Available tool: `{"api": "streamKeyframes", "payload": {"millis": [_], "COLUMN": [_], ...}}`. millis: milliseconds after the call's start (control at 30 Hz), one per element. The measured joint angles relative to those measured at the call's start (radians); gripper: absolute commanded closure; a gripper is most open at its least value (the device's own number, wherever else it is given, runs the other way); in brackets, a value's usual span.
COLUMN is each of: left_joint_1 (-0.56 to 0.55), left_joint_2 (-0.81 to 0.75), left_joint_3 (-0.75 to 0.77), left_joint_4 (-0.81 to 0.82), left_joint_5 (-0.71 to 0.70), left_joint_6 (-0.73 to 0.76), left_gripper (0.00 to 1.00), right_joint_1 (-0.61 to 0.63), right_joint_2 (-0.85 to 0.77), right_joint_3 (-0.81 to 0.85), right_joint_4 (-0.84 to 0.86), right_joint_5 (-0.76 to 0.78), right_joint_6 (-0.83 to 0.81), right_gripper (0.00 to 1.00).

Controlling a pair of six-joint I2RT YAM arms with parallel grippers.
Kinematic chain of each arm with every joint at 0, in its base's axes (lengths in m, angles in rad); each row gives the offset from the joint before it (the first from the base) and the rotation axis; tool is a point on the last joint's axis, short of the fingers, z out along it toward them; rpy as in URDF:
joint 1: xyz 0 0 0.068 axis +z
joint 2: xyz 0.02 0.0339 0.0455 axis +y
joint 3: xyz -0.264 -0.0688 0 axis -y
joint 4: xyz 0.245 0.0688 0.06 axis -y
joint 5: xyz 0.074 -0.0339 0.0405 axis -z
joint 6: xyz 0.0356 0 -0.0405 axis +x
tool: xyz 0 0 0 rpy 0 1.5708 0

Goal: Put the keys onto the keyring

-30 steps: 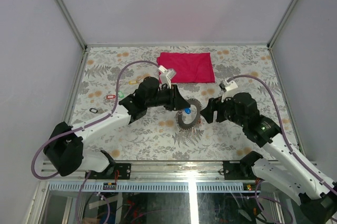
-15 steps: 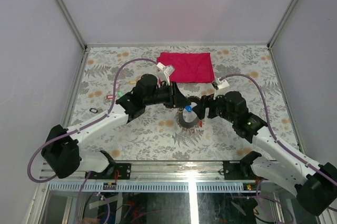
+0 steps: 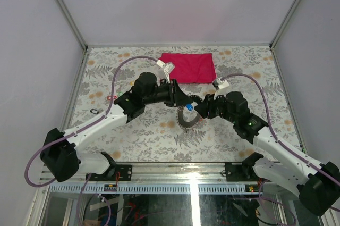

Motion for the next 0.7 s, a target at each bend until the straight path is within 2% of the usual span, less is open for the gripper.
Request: {"api": "streamKeyframes", "payload": {"millis": [167,300,433,567,600,633,700], "left_joint_1": [0.005,0.005,0.01,0.01,0.01,0.01,0.01], "left_joint_2": [-0.005,-0.026,-0.074,-0.132,-0.147,-0.163,-0.188], "left_joint_3": [0.043,0.092,0.18,0.275,0.288,0.295,0.3], "left_joint_4": [-0.031,-0.082,-0.182,-0.278,-0.298,-0.315,-0.348], "left_joint_5": [-0.001,-0.024,-0.08,-0.169,-0.194,-0.217,-0.26], "left_joint_6": [0.011,0.05,0.122,0.208,0.226,0.244,0.275], "left_gripper": [0.78,0.55,0.31,0.19,0.07,0.02,0.01], "right_joint_1": [0.005,0.011,0.007,0.005,0.005,0.004,0.003], "right_joint_2": [-0.024,-0.053,-0.043,0.035,0.056,0.073,0.094], "right_joint_3": [0.002,0.037,0.134,0.315,0.36,0.4,0.455], "right_joint_4": [0.001,-0.045,-0.203,-0.402,-0.442,-0.484,-0.549], "right_joint_5": [-0.007,0.02,0.121,0.196,0.208,0.219,0.23], "right_joint_6": [0.017,0.031,0.044,0.032,0.026,0.021,0.012], "right_gripper": [0.85,1.0,1.0,1.0,1.0,1.0,1.0]}}
